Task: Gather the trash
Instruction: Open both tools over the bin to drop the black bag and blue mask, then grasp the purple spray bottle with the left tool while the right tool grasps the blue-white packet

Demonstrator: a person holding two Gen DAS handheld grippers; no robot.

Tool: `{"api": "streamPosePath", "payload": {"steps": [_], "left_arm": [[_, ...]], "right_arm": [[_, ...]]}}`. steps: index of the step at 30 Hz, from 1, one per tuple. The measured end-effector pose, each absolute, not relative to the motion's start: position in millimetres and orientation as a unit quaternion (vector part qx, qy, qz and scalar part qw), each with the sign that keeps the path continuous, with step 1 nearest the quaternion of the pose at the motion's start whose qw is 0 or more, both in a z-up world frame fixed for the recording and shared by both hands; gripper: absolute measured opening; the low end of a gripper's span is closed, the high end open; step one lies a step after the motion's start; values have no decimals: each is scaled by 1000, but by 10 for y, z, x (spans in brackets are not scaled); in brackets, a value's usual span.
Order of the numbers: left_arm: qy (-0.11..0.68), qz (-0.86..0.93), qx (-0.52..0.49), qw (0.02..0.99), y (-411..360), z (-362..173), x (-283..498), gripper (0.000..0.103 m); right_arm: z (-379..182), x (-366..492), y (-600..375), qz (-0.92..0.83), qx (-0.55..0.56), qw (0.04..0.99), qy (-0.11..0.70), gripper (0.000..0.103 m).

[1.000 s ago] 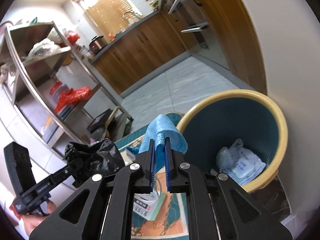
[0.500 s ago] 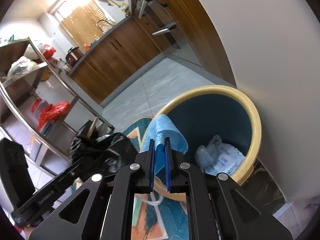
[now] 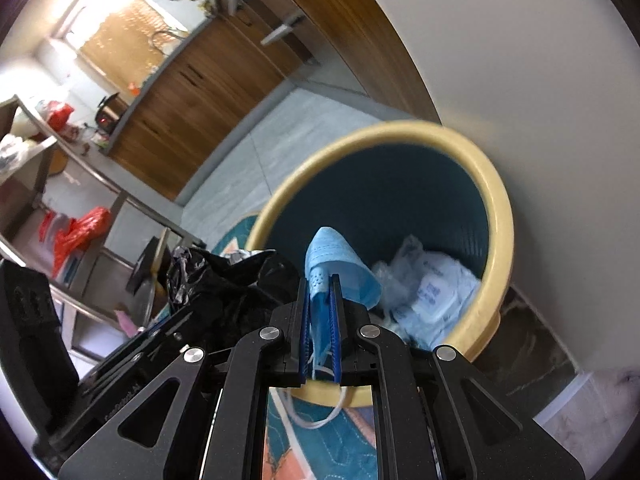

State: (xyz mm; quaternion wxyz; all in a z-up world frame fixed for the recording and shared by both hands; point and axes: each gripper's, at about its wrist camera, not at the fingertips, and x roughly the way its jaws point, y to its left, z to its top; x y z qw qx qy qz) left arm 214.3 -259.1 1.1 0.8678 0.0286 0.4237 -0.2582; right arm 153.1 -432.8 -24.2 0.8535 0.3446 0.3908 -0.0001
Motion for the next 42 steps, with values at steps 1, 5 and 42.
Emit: {"api": "streamPosePath", "payload": {"steps": [1, 5, 42], "left_arm": [[424, -258, 29, 867, -2592, -3, 2134, 13], [423, -260, 25, 867, -2543, -8, 2117, 17], [395, -151, -45, 905, -476, 161, 1563, 70]], "right_arm": [[-270, 1531, -4348, -2, 351, 849, 394, 10], [-317, 1517, -4395, -3, 370, 839, 398, 18], [-113, 1454, -3965, 22, 289, 868, 404, 70]]}}
